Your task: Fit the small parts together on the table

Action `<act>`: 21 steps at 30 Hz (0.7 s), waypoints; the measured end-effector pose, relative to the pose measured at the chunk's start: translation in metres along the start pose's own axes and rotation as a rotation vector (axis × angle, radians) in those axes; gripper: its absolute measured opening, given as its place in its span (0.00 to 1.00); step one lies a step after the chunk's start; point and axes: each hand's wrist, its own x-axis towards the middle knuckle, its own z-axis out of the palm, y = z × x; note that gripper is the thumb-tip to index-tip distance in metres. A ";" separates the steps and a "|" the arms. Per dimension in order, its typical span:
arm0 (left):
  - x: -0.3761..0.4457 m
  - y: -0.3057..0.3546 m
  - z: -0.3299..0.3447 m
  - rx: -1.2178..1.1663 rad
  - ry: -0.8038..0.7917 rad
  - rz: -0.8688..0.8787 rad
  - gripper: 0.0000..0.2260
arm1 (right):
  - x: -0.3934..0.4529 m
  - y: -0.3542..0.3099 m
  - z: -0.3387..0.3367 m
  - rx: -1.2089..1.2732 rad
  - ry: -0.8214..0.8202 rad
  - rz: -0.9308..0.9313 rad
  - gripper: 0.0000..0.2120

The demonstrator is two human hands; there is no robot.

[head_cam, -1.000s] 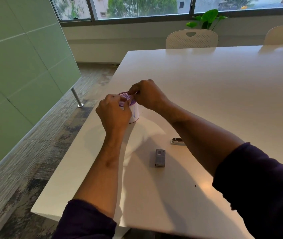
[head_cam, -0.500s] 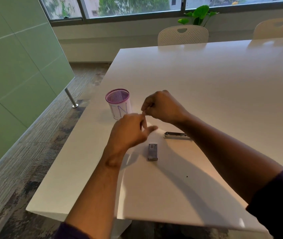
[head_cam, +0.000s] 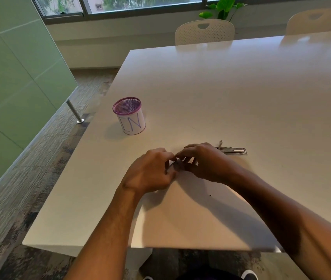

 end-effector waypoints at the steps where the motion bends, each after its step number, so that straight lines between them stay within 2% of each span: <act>1: 0.000 0.000 0.001 -0.039 -0.006 0.004 0.16 | -0.003 0.001 -0.001 0.012 0.000 0.003 0.13; 8: -0.002 -0.003 0.004 -0.151 -0.008 0.020 0.14 | -0.019 0.007 -0.003 -0.009 0.068 0.054 0.13; 21: -0.005 -0.015 0.001 -0.204 -0.031 0.041 0.16 | -0.036 0.010 -0.005 0.026 0.059 0.159 0.13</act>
